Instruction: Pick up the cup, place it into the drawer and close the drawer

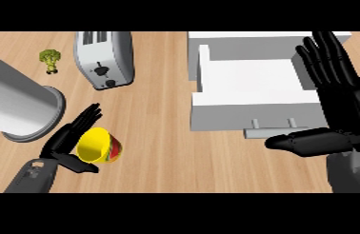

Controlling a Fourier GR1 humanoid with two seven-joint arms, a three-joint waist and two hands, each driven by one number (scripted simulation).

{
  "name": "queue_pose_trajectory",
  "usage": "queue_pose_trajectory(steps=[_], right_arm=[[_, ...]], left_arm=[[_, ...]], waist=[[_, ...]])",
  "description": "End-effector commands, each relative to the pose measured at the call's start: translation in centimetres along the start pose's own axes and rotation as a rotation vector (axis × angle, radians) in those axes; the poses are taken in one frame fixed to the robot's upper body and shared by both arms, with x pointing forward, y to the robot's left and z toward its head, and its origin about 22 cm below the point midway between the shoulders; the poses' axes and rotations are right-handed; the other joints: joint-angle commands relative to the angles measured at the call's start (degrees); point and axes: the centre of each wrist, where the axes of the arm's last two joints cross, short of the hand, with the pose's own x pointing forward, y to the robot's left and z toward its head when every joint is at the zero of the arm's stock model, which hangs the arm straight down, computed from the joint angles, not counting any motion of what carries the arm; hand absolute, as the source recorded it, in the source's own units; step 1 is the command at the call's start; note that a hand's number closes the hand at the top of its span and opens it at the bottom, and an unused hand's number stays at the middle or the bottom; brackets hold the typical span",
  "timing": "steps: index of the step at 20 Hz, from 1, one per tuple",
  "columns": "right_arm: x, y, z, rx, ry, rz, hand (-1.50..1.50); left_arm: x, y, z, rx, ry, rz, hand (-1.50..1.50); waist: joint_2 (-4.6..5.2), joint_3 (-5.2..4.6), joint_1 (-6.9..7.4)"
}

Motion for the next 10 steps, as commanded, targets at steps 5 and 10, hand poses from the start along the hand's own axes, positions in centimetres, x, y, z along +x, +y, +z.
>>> queue_pose_trajectory(steps=[5,10], right_arm=[[-0.2,0.1,0.2,0.010,-0.001,-0.010,-1.50],[0.6,0.1,-0.8,0.004,0.002,-0.018,-1.50]], left_arm=[[-1.6,-1.1,0.1,-0.070,-0.139,0.098,-1.50],[-2.2,-2.8,-1.1,-0.091,-0.141,0.105,-1.50]], waist=[[0.28,-0.15,-0.73],[0.37,-0.20,-0.87]])
